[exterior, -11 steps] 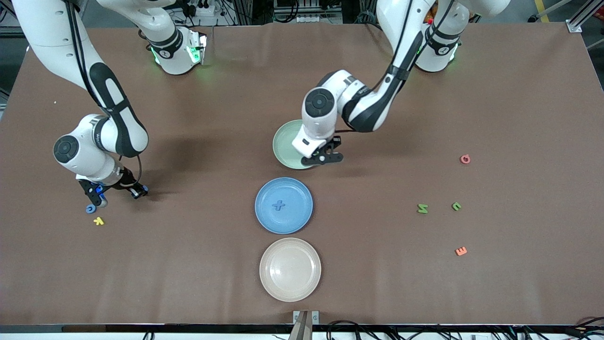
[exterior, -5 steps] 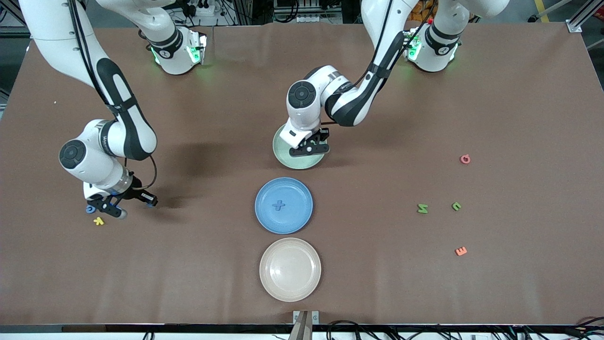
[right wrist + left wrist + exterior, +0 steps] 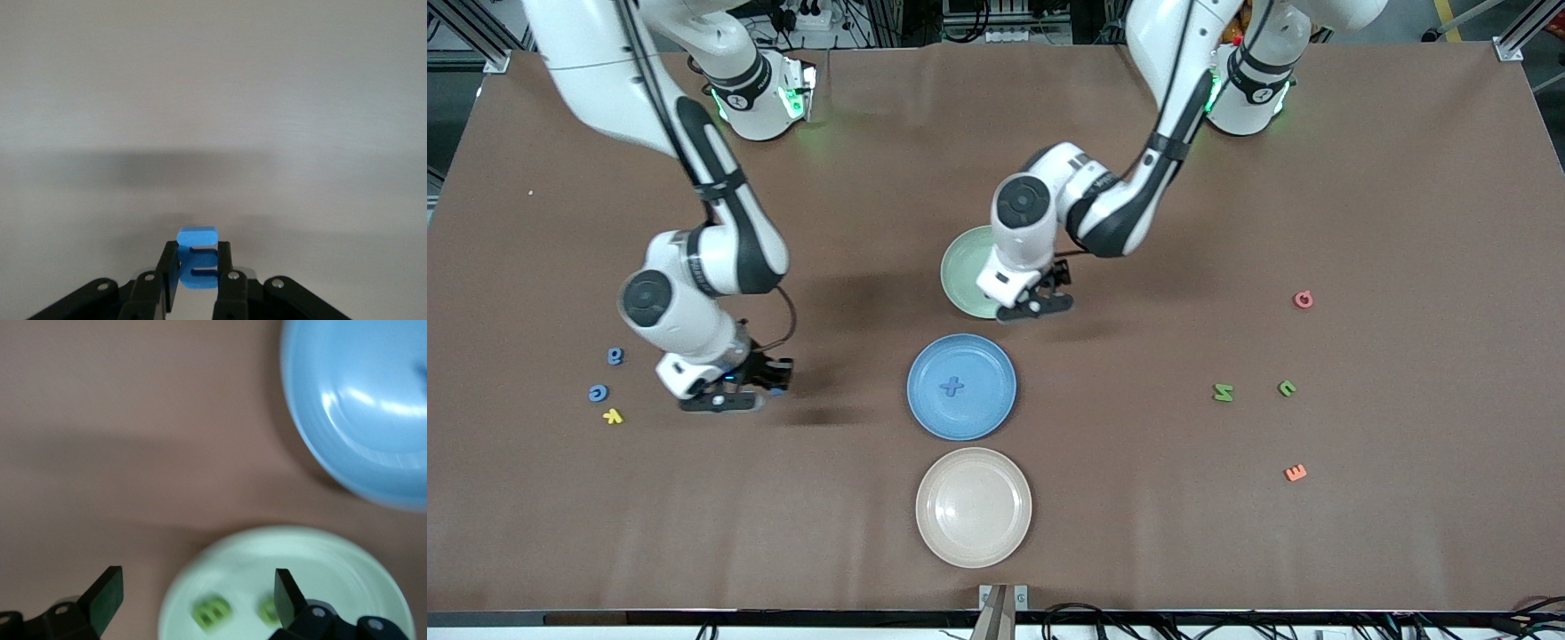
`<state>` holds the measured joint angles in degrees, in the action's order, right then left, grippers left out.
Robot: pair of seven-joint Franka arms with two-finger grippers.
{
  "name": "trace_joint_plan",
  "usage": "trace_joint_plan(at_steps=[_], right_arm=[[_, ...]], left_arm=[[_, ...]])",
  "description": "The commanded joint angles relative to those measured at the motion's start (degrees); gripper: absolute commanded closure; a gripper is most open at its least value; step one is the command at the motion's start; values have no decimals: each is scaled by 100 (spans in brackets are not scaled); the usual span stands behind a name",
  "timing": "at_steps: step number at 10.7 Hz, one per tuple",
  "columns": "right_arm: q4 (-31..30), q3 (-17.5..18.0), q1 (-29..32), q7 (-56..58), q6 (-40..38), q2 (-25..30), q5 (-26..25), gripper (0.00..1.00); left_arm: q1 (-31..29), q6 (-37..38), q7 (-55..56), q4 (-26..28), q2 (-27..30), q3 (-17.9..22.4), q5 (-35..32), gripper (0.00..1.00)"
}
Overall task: Sort letters by color into matching plates
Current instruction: 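Release the blue E onto the blue plate with the right gripper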
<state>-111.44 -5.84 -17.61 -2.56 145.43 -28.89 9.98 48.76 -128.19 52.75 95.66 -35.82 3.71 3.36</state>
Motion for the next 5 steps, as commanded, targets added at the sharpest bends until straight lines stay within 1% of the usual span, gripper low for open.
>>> trace_joint_plan(at_steps=[1,2,4,5], right_arm=[[726,118,-644,-78,-155,-415,-23,93],[937,118,-864,-157,-181,-546,-22,93],[1534,118,-1251,-140,-225,-906,-22,93],[1763,118,-1445,-149,-243,-1065,-22,93]], left_arm=[[-944,31,-701,6,136,-46,-301,0],[-1322,-4,-1105,-20,136,-54,-310,0],[-1877,-57,-1809,-21,128,-72,-301,0],[-2097,-66,-1812,-21,84,-72,-231,0]])
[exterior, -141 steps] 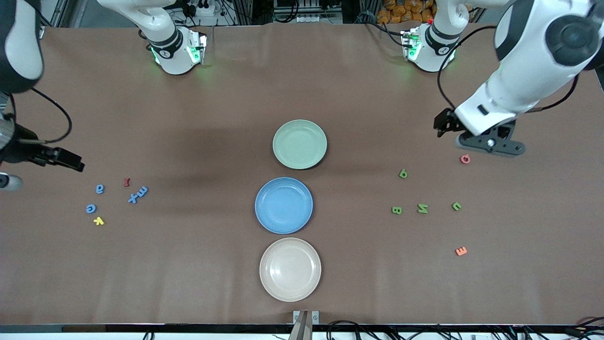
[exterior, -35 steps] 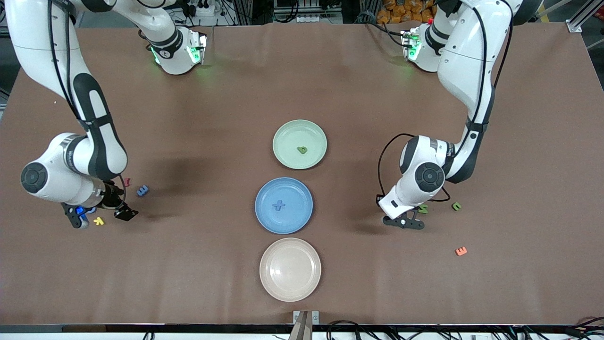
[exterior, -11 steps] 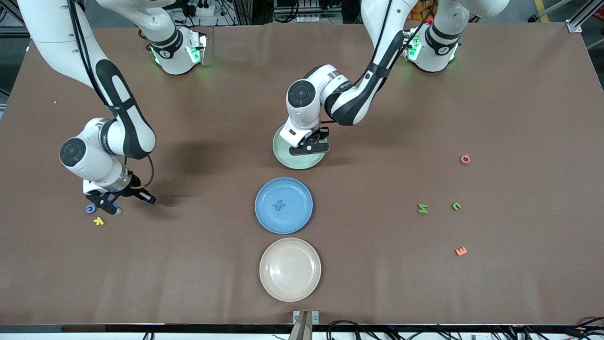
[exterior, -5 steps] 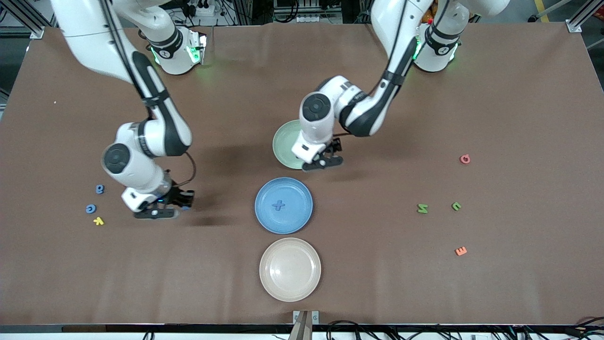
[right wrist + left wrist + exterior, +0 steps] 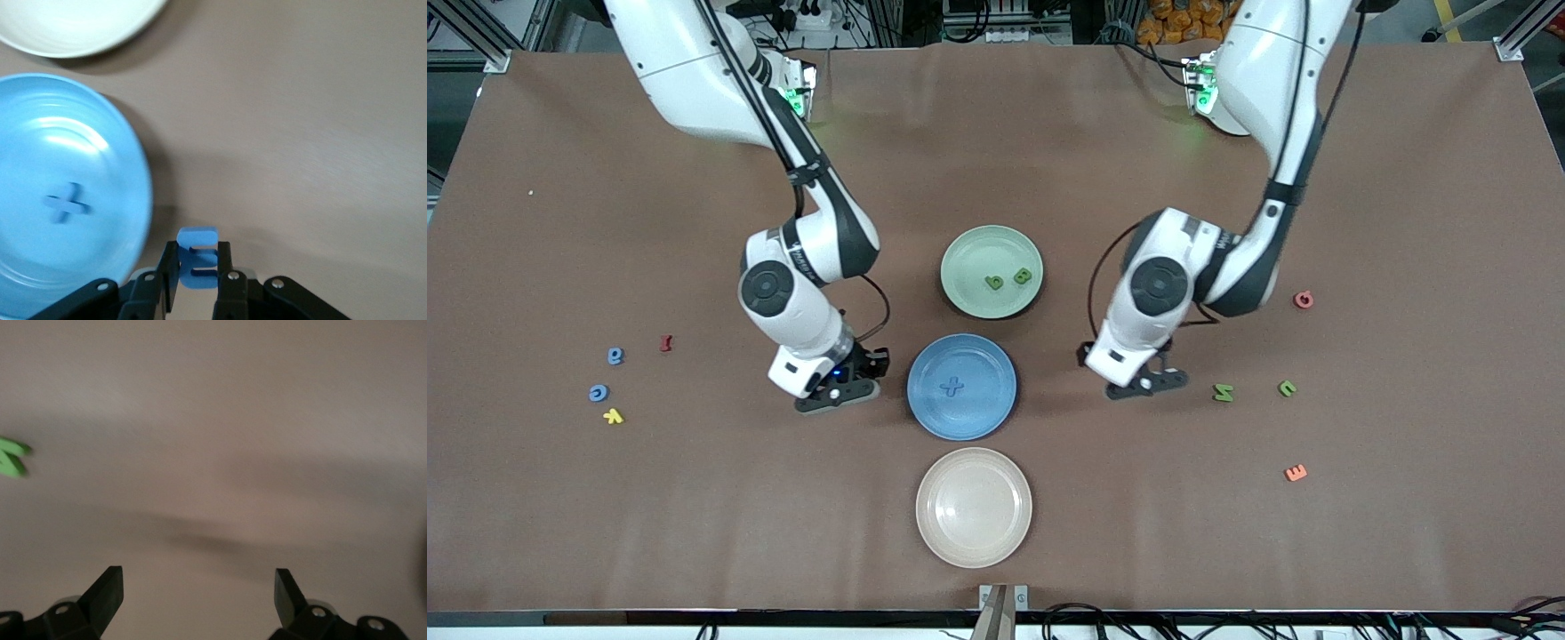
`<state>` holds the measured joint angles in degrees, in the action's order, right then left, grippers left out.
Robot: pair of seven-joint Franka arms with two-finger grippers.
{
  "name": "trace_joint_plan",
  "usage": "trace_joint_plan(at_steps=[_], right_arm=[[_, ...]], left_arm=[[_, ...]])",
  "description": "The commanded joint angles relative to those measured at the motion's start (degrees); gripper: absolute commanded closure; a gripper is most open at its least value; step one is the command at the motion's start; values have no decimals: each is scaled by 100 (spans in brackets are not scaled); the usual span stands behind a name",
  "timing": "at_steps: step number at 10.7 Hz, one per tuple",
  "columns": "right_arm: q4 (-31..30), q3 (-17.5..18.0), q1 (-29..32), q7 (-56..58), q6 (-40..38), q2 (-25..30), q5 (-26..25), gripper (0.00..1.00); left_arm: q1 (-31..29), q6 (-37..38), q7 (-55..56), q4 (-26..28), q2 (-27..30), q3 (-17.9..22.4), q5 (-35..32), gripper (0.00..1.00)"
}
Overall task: Sort letters by color into matching plates
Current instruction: 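Release the blue E onto the blue plate with the right gripper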
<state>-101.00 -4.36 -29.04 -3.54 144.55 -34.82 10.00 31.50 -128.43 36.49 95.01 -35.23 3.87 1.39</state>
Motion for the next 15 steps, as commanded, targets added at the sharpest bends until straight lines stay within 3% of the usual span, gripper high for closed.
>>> trace_joint_plan(at_steps=[1,3,4,5,6,10,13,15], right_arm=[[792,-29,-469,-50,-155,-578,-33,93],[1090,-29,-768,-94,-155,-806,-25,88],[1135,-21,-891,-277,-155,-851,-16,81],[1135,-29,-936,-513,-146,-860,-16,52],[1126,-29,-928,-472,-155,-851,-25,1],[1126,-222,-700,291,-1075,-580,-34,0],[1083,-310,-42,941,-1762,-167,-51,0],[1065,-459,319,1459,-1965,-25,-60,0]], left_arm=[[-573,-42,-29,61,16,-88,62,0],[-794,-51,1006,70,-1,-62,292,0],[-994,-51,749,122,-1,-62,257,0],[-1066,-42,224,175,8,-62,230,0],[-1171,-42,-199,219,8,-62,221,0],[-1821,-42,-1248,219,-80,-62,-129,0],[-2182,-94,-1066,219,-168,-71,-157,0],[-2803,-759,-845,289,-159,-71,-209,0]])
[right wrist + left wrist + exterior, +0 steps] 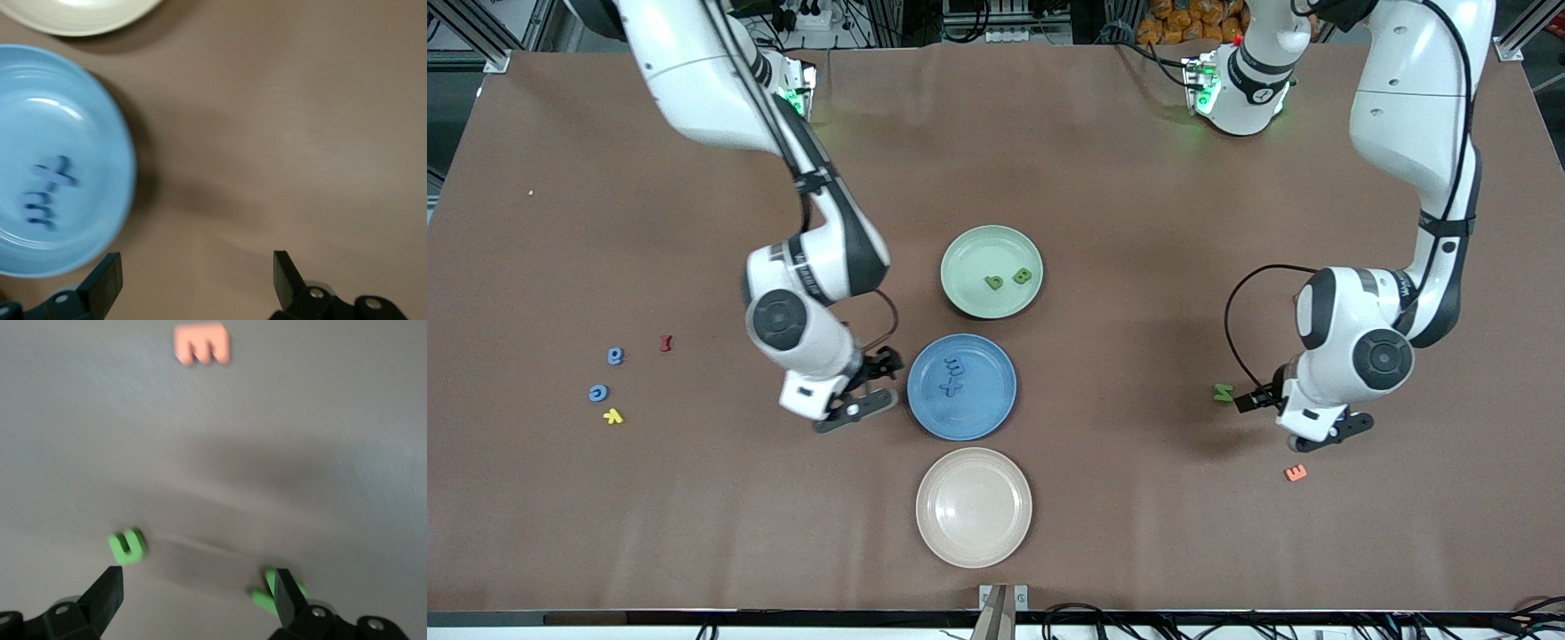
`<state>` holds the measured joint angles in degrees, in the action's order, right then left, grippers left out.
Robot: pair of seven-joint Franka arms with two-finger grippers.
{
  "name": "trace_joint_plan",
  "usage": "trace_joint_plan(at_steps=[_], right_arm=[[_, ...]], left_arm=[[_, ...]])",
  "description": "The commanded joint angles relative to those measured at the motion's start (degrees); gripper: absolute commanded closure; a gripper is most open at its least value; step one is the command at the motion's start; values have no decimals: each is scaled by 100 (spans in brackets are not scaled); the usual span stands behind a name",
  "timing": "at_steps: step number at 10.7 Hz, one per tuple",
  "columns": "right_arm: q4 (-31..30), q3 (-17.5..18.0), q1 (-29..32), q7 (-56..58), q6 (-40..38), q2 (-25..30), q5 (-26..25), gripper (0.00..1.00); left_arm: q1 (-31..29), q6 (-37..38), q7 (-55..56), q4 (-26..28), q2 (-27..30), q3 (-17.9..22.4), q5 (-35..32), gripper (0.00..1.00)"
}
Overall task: Sort letters by color into matching plates
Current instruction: 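Grasp the green u while the right gripper reaches the blue a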
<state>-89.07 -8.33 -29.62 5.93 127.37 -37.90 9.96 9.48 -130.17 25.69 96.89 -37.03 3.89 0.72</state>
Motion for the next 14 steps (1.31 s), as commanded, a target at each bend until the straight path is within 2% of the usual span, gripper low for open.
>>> trace_joint_plan(at_steps=[1,4,9,12,14], right_arm=[[-163,-81,595,688,-317,335,-81,0],[-365,-300,1227,1365,-450,379,-99,0],[-1041,-301,2450,2533,-301,915,-99,0],[-1831,-301,2977,3272,375,1240,-99,0],[-2175,-301,3364,3747,411,1434,-99,0]], left_arm=[[-797,-824,243,206,20,-99,-143,0],[-685,-1528,865,602,-76,-90,-99,0],[-439,-1608,1385,954,-138,-82,-143,0],[-421,-1617,1439,1104,-77,-73,-151,0],[-430,-1617,1439,1156,-41,-81,-151,0]])
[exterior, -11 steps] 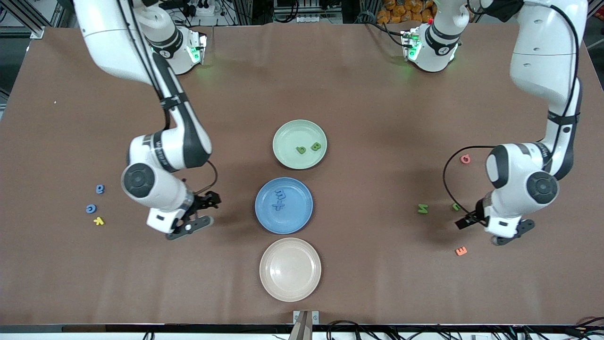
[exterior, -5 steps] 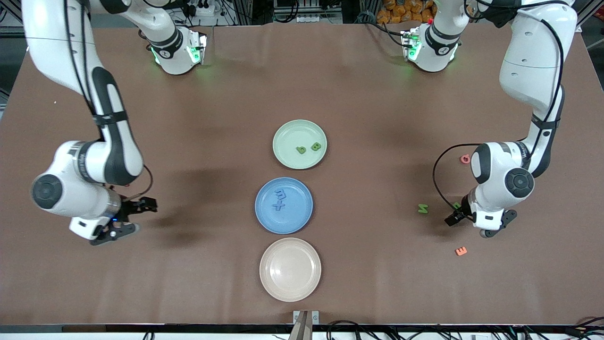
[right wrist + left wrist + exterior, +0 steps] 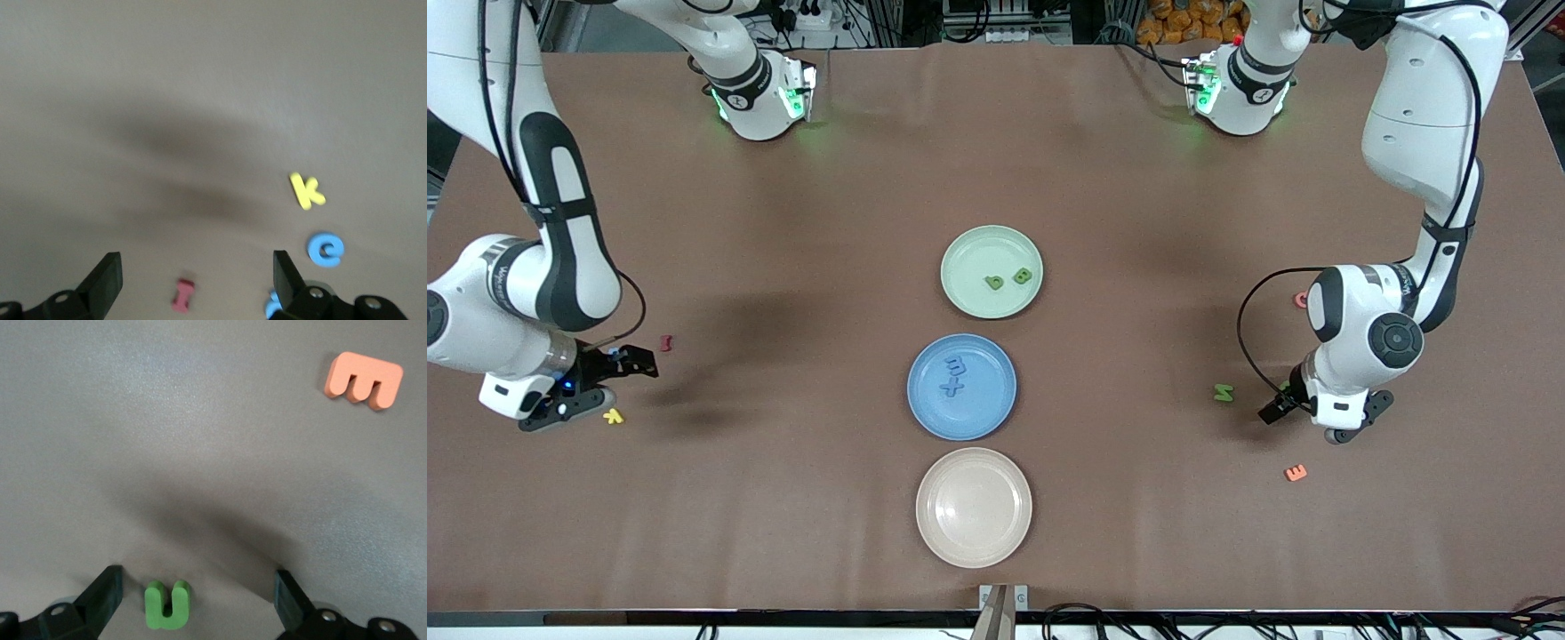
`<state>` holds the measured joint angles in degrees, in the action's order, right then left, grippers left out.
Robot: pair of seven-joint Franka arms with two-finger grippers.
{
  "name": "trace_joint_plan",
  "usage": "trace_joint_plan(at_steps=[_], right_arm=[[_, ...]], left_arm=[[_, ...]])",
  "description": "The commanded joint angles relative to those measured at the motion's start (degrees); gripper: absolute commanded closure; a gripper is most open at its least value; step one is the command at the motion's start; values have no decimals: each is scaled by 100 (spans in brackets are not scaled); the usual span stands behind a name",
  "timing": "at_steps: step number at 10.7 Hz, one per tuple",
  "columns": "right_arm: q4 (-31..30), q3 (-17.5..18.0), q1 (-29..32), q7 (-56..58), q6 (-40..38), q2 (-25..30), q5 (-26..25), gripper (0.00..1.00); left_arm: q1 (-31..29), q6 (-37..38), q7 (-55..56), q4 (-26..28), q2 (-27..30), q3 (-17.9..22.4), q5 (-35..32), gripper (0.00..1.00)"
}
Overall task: Sort letters by color into matching plates
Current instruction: 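Grasp the green u while the right gripper reaches the blue a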
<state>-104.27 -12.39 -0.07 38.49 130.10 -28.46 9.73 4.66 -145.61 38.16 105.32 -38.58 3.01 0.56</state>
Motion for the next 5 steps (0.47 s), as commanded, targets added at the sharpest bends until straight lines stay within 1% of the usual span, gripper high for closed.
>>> trace_joint_plan(at_steps=[1,3,5], right_arm=[[-874,105,594,606,243,543,-76,0],[-1261,114,876,817,821,526,-59,0],[-1367,114,1061,809,964,490,-32,0]], left_arm=[[26,-72,201,340,158,6,-135,0],[26,-72,201,349,176,6,-144,0],[17,-72,192,358,176,6,-144,0]])
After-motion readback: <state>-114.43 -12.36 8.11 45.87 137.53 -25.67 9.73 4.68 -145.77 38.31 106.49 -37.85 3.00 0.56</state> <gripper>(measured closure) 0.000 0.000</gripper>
